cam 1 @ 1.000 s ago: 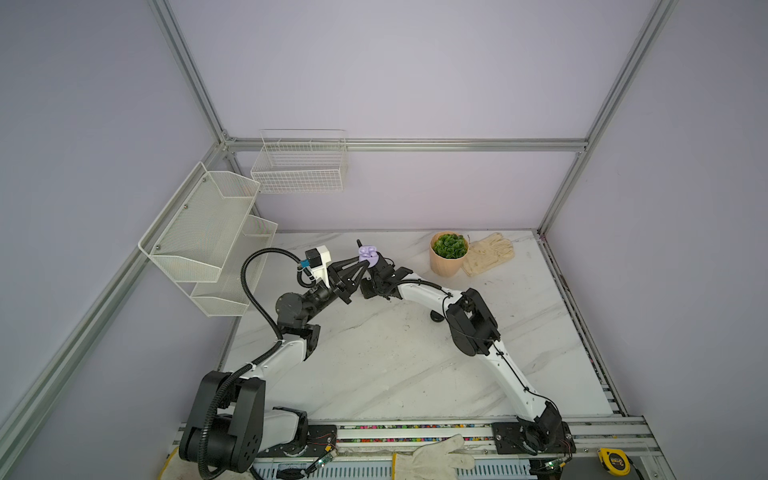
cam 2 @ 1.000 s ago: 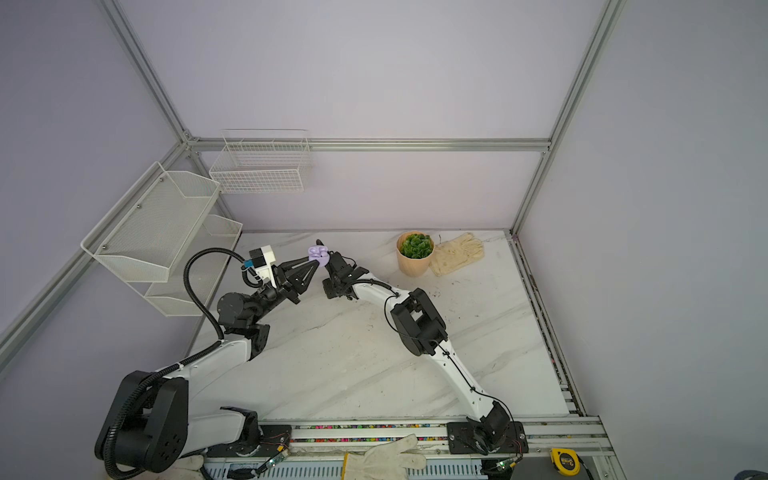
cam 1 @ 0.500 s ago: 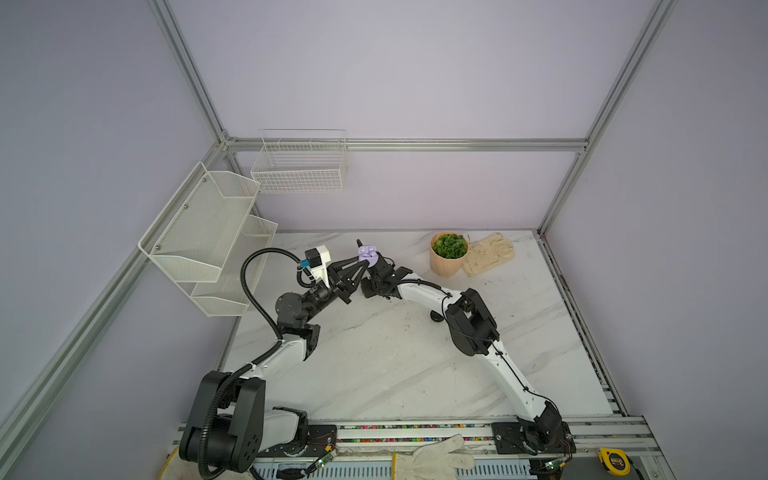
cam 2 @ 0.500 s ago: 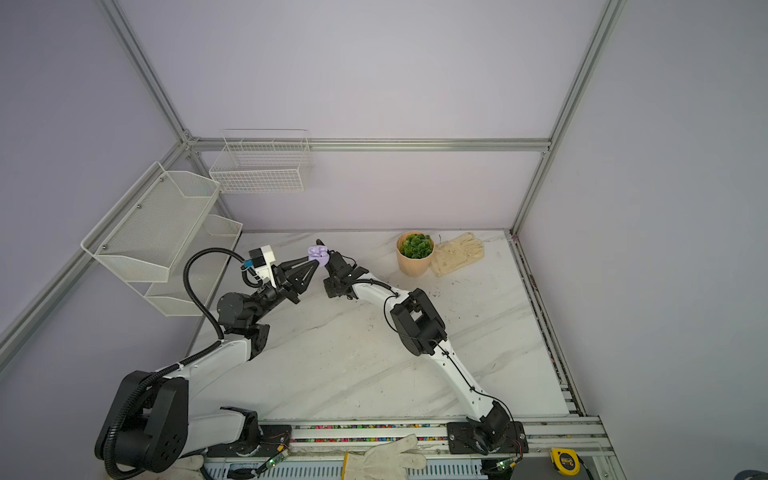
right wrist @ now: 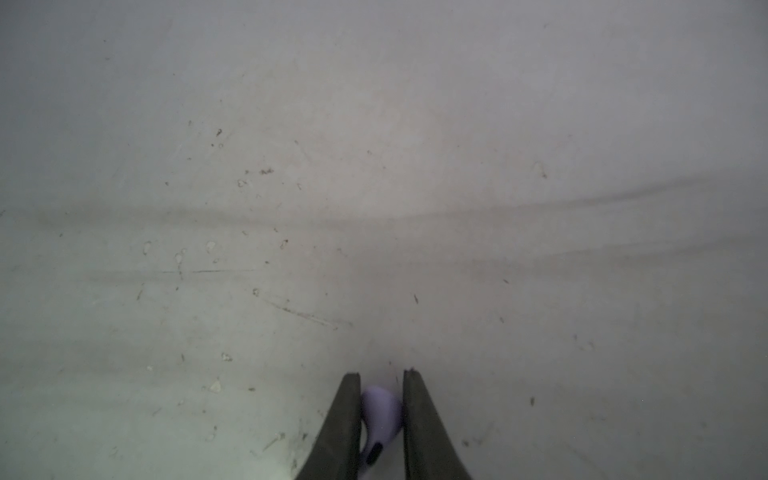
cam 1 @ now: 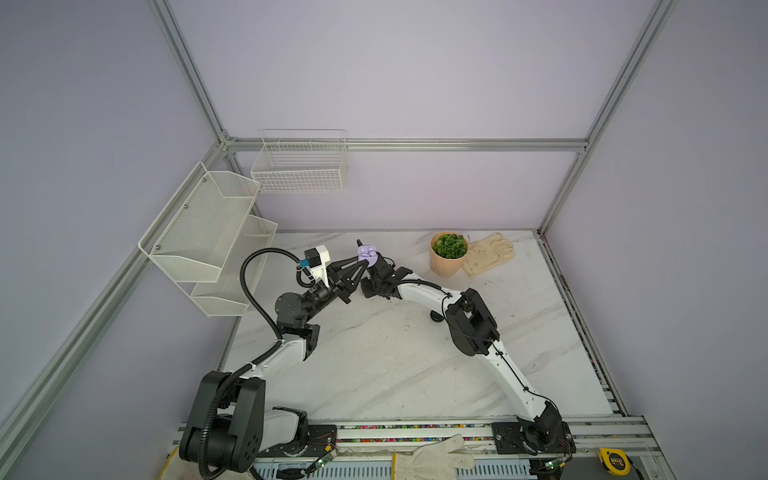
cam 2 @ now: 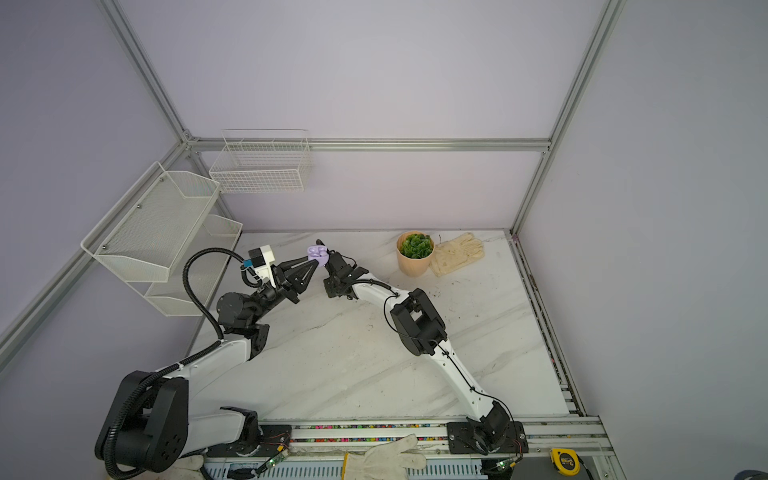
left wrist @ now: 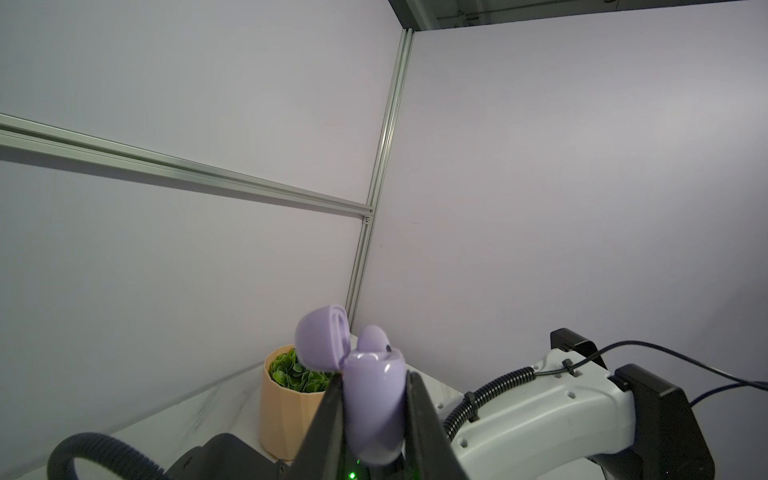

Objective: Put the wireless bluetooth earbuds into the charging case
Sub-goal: 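Close the right gripper on the lilac earbud and lift it, then carry the earbud with the right gripper to the case in the left gripper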

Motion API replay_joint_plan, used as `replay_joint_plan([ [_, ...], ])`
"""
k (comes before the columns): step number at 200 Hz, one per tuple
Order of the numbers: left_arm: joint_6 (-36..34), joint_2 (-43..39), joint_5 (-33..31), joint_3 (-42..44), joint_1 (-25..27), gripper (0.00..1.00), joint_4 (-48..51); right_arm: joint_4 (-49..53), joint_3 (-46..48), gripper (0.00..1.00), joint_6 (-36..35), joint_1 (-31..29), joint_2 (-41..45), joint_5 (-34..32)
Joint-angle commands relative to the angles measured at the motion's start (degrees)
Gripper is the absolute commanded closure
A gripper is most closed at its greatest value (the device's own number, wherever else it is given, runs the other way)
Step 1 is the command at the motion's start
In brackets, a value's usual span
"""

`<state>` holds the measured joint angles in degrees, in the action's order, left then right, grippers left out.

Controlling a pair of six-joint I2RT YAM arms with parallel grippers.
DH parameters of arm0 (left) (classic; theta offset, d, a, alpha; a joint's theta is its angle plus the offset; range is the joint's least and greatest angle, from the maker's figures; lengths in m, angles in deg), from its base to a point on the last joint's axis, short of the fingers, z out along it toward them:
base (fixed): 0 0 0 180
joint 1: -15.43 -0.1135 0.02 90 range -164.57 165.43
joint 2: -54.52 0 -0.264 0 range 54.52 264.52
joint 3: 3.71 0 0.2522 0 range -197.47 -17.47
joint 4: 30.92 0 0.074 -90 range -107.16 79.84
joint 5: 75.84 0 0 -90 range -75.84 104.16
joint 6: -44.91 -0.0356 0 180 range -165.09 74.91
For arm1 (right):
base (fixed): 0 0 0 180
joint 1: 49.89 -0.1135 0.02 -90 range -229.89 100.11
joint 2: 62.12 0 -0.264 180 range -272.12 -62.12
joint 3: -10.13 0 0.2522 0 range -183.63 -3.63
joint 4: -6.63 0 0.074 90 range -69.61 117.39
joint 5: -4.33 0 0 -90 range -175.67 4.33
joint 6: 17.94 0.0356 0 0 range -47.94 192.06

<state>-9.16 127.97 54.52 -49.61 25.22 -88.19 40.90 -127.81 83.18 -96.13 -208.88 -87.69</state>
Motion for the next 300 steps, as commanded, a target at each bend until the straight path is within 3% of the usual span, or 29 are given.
replay_joint_plan([
  [1, 0.8, -0.6, 0.4, 1.2, -0.3, 1.00, -2.1, 0.7, 2.1, 0.81, 0.7, -0.4, 3.8, -1.1],
  [112, 4.5, 0.0, 2.0, 1.9, -0.3, 1.00, -3.1, -4.9, 16.0, 0.82, 2.9, -0.4, 14.6, -0.5],
  [196, 6.8, 0.9, 2.5, 1.3, -0.1, 1.00, -3.9, -10.5, 33.0, 0.83, 2.8, 0.2, 30.4, -1.9],
  [300, 10.5, 5.7, 4.7, -2.7, 0.2, 1.00, -11.6, -8.8, 37.2, 0.83, -1.8, 3.8, 51.5, -4.5],
])
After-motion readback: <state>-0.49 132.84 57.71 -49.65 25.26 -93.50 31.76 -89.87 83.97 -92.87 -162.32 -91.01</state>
